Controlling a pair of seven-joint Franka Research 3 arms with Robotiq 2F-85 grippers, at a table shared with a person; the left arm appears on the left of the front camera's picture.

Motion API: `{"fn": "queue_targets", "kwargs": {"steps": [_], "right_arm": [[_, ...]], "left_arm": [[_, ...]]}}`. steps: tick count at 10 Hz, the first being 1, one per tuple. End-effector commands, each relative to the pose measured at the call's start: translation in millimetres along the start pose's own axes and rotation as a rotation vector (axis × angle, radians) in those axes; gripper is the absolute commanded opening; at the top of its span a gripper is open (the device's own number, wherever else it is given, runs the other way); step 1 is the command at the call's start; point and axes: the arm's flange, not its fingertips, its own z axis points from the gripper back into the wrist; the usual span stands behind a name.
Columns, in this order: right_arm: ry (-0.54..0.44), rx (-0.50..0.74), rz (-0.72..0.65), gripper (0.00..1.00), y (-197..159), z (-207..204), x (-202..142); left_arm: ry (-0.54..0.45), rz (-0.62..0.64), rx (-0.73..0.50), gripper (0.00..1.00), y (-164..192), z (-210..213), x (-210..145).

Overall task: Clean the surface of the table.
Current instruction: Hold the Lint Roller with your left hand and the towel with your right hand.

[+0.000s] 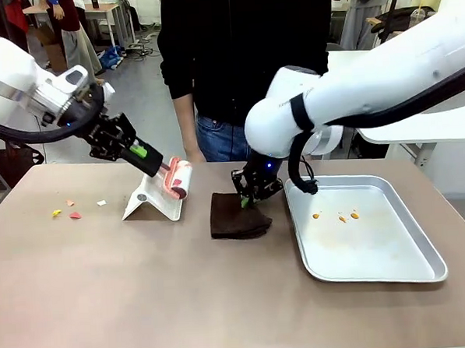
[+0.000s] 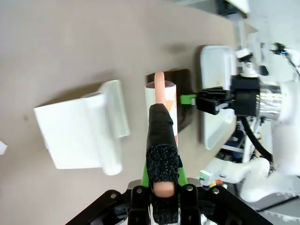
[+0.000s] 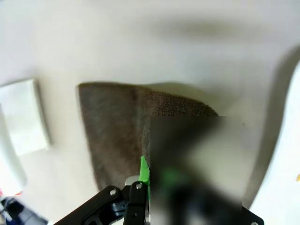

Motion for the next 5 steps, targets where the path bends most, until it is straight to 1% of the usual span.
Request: {"fn": "queue_targets", "kwargs": {"steps": [1,2,3,4,5], "right_arm": [[0.025,0.249,0.044,0.0,-41,28,-23],[0.04,0.399,0.066,0.0,-57,36,-28],[0.042,0.602,0.103,0.0,-77,48,-34],[0.043,0.787,0.143,0.0,-96,59,-40],[0.054,0.938,0.178,0.0,-115,69,-46]], "left_arm": [[-0.05,-0.055,-0.124,0.0,1,23,-26],[-0.075,-0.069,-0.158,0.0,3,34,-35],[-0.091,-0.086,-0.209,0.0,6,48,-44],[-0.122,-0.074,-0.247,0.0,13,62,-50],[-0.144,-0.058,-0.312,0.0,22,78,-56]]}}
